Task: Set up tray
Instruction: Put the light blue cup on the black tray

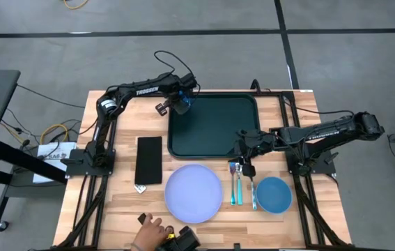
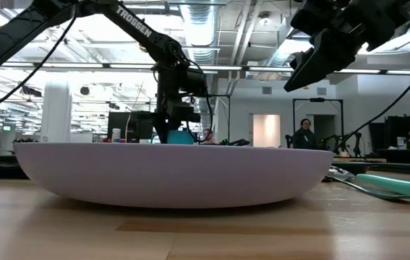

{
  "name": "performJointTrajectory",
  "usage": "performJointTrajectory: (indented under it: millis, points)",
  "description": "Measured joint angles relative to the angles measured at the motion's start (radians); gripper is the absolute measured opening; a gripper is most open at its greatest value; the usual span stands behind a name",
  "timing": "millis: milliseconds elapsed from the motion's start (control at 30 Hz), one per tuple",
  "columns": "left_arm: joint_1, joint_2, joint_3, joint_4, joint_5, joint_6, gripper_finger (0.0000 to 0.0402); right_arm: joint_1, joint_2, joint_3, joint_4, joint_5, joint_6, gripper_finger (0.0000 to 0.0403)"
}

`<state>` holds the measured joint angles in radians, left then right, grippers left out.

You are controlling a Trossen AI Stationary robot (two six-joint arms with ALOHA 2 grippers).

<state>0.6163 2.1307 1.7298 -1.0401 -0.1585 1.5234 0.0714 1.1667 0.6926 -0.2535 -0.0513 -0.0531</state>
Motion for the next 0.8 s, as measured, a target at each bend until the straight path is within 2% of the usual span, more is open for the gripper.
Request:
performJointTrajectory:
  millis: [800]
  points:
    - [0.000,0.000,0.000,0.018,-0.011,-0.065,0.0019,0.000,0.000,0.000,0.000,0.000,0.000,0.0134]
